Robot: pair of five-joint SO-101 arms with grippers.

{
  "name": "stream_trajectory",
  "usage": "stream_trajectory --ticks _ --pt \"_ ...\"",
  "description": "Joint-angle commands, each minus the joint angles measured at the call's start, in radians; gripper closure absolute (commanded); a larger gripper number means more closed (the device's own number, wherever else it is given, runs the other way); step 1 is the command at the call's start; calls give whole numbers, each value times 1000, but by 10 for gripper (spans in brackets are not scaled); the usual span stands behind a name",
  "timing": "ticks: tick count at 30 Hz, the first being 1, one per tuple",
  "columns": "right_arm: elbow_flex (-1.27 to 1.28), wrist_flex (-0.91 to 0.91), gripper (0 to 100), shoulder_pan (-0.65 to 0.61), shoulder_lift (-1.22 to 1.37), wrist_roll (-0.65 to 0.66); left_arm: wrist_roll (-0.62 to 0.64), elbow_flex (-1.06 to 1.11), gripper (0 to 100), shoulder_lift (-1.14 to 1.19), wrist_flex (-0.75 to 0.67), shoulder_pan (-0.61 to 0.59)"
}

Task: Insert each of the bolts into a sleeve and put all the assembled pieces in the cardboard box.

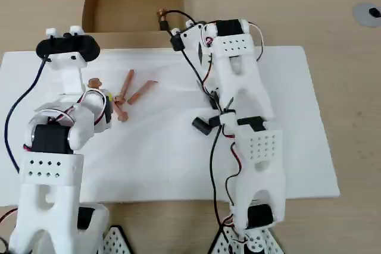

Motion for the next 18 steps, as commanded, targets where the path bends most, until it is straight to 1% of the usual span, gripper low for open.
stream_trajectory --ticks 1,18 --pt "1 11 810 -18 -56 9 -5 -6 991 -22 -14 17" --pt "74 5 810 -56 -48 11 -6 -8 990 -22 -2 17"
